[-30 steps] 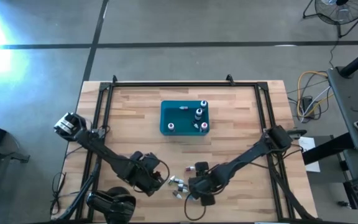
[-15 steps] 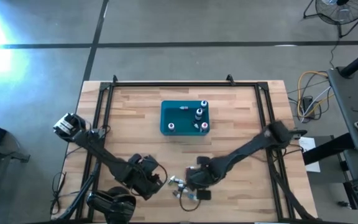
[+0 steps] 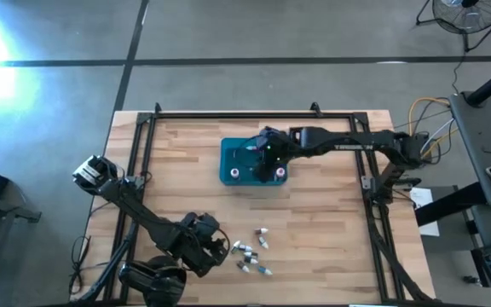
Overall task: Pick & Place food coloring
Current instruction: Put the green food coloring bottle into the blue bin
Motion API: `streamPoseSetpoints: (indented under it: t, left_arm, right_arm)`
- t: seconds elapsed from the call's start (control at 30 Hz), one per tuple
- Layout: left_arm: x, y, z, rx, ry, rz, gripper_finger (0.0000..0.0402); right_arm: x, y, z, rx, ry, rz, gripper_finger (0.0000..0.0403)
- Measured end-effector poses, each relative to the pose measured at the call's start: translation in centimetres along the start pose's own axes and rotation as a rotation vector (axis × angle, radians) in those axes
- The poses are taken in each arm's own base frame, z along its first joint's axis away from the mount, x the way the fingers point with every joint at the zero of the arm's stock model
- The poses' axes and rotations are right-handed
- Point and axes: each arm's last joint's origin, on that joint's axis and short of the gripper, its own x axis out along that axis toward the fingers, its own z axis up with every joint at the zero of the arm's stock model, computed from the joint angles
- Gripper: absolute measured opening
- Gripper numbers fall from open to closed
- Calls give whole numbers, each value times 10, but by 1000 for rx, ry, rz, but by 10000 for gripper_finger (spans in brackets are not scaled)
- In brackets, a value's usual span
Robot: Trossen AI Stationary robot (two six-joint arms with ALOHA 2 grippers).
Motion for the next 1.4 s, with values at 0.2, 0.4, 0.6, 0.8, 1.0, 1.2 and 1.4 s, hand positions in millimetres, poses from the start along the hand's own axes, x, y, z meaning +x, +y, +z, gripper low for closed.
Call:
streamPoseSetpoints:
  t: [0.2, 0.4, 0.6, 0.8, 1.0, 1.2, 1.4]
  left_arm:
    - [2, 0, 2, 81, -7, -8, 208]
    - [29, 10, 18, -84, 174, -68, 208]
    - [45, 18, 40, -198, 294, -100, 203]
    - [49, 14, 47, -229, 328, -122, 194]
    - [68, -9, 34, -216, 355, -108, 190]
    - [83, -26, 33, -155, 388, 10, 190]
    - [92, -35, 32, -117, 389, 48, 190]
  right_arm:
    - [-33, 30, -17, -198, -5, 100, 239]
    - [-41, 53, -77, -116, 269, -94, 251]
    - [-31, 61, -133, 33, 420, -190, 243]
    - [-21, 61, -166, 158, 477, -216, 238]
    - [-12, 66, -185, 204, 445, -162, 238]
    - [-10, 71, -195, 220, 439, -137, 237]
    - [-13, 74, -200, 207, 426, -135, 237]
